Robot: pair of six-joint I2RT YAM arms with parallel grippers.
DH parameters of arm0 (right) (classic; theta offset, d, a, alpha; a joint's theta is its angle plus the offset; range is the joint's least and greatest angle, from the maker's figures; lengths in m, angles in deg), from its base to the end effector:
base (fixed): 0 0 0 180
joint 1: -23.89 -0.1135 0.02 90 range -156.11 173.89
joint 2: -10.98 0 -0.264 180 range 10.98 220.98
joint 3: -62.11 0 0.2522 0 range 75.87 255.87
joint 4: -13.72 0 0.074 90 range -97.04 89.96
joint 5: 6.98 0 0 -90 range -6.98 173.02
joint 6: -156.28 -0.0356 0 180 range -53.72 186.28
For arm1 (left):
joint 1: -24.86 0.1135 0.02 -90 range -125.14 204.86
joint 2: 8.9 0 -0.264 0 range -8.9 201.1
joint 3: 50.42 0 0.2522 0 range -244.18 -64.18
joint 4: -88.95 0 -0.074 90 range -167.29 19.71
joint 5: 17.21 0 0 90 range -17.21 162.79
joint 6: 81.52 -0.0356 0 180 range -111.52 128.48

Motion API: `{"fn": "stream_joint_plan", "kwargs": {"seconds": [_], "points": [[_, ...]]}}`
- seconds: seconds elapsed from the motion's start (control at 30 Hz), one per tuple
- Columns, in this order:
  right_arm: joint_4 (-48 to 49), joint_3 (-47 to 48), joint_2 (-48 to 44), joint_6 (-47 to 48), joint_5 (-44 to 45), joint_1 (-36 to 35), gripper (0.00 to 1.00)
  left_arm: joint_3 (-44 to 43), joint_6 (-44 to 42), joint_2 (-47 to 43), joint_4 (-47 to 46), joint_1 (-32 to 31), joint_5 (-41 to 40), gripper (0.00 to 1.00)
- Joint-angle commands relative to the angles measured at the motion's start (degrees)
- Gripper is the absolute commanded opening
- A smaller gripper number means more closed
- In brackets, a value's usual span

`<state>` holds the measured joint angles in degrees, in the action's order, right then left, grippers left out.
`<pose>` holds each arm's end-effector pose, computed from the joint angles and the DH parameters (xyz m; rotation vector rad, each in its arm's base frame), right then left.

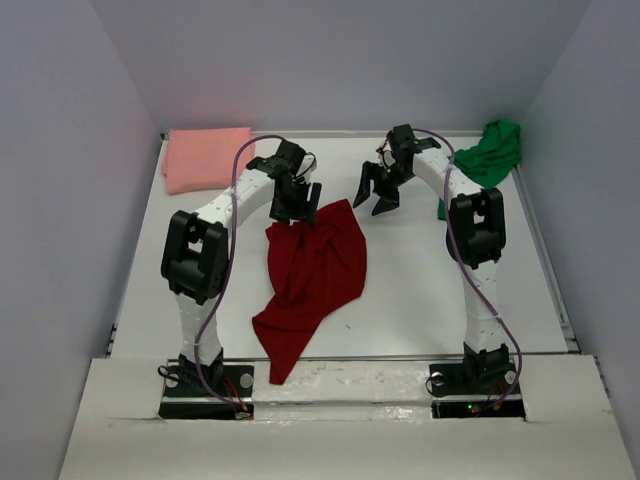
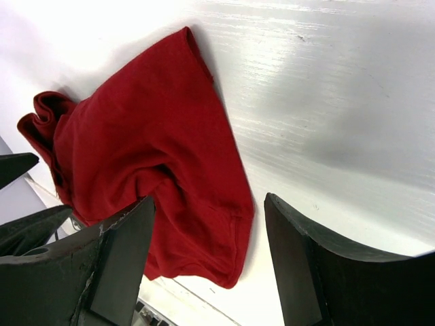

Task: Fold and stack the t-shirts
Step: Flatten the tshirt out

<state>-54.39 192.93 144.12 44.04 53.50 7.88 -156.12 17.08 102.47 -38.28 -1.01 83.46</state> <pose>0.4639 0.1514 0.1970 0.0257 2.8649 0.8742 0.3788 -0.1910 0.2416 0.4640 2.5929 -0.4553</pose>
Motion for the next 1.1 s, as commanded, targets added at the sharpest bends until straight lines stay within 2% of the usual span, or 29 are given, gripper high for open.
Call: {"fn": "stream_joint_plan", "kwargs": {"seconds": [0.0, 0.2, 0.3, 0.47, 0.57, 0.77, 0.8, 0.83, 0.87, 0.9, 0.93, 1.07], "points": [[2.14, -0.34, -3.24, 0.97, -0.54, 0.45, 0.71, -1.93, -0.69, -0.81, 1.86, 0.12, -0.48, 0.74], [2.14, -0.16, -3.15, 1.06, -0.80, 0.98, 0.71, -1.57, -0.78, -0.28, 1.95, 0.12, -0.75, 0.77], [2.23, -0.16, -3.06, 1.14, -0.89, 0.98, 0.71, -1.66, -0.95, 0.34, 2.22, 0.12, -0.22, 0.70], [2.14, -0.07, -2.89, 1.15, -1.16, 1.51, 0.71, -1.49, -0.95, 1.57, 2.83, 0.20, 0.49, 0.65], [2.14, -0.07, -2.80, 1.23, -1.16, 1.51, 0.71, -1.22, -1.13, 1.74, 2.83, 0.12, 0.40, 0.59], [2.23, 0.02, -2.45, 1.06, -1.42, 2.04, 0.71, -1.13, -1.04, 2.62, 3.10, 0.12, 0.93, 0.55], [2.23, 0.10, -2.36, 1.06, -1.42, 2.04, 0.71, -1.22, -1.13, 2.45, 3.01, 0.12, 0.84, 0.52], [2.32, 0.10, -2.27, 1.14, -1.33, 2.04, 0.71, -1.40, -1.13, 2.27, 3.10, 0.20, 0.31, 0.41], [2.32, 0.10, -2.27, 1.06, -1.42, 2.04, 0.71, -1.75, -1.04, 2.10, 3.18, 0.12, 0.05, 0.35], [2.32, 0.19, -2.19, 1.06, -1.59, 2.04, 0.71, -1.84, -1.04, 2.01, 3.36, 0.20, -0.13, 0.21], [2.32, 0.19, -1.92, 1.06, -1.68, 2.04, 0.71, -2.10, -0.96, 2.01, 3.53, 0.20, -0.65, 0.16], [3.10, 0.45, -1.22, 0.62, -2.82, 2.04, 0.71, -2.36, -0.60, 1.39, 3.89, 0.12, -2.15, 0.08]]}}
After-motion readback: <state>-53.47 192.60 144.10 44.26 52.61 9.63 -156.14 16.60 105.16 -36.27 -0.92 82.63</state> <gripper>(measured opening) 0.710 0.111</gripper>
